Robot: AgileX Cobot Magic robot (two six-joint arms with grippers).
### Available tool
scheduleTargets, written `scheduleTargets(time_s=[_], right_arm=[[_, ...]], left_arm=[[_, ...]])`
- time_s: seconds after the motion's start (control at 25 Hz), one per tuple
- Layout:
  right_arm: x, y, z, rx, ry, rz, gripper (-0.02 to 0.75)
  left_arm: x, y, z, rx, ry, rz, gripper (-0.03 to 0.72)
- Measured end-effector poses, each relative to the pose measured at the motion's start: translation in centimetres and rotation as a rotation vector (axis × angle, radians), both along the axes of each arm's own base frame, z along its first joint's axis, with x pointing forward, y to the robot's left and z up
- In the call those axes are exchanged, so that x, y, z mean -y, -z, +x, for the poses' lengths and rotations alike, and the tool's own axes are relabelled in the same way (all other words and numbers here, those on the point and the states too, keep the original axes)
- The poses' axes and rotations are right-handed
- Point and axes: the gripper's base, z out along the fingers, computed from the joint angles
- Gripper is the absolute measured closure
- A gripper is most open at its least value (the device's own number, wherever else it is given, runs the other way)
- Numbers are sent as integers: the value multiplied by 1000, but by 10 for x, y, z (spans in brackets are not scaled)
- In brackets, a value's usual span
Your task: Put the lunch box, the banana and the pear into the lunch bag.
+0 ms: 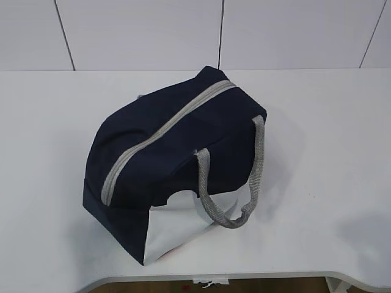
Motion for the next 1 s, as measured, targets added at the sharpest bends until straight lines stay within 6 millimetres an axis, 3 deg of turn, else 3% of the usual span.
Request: scheduleTargets(time_s=[0.2, 0.32, 0.72, 1.0], right_arm=[[2, 26, -6, 45, 20, 41, 346], [1, 37, -2, 12, 27, 30, 346], [-2, 39, 4, 37, 19, 62, 346], [-3, 42, 5, 27, 17, 63, 346]], left_arm=[[-8, 31, -12, 36, -25, 14, 411], [-6, 43, -8, 32, -29, 17, 411], [6, 76, 17, -21, -5, -9, 438], [7, 77, 17, -21, -2, -15, 444]])
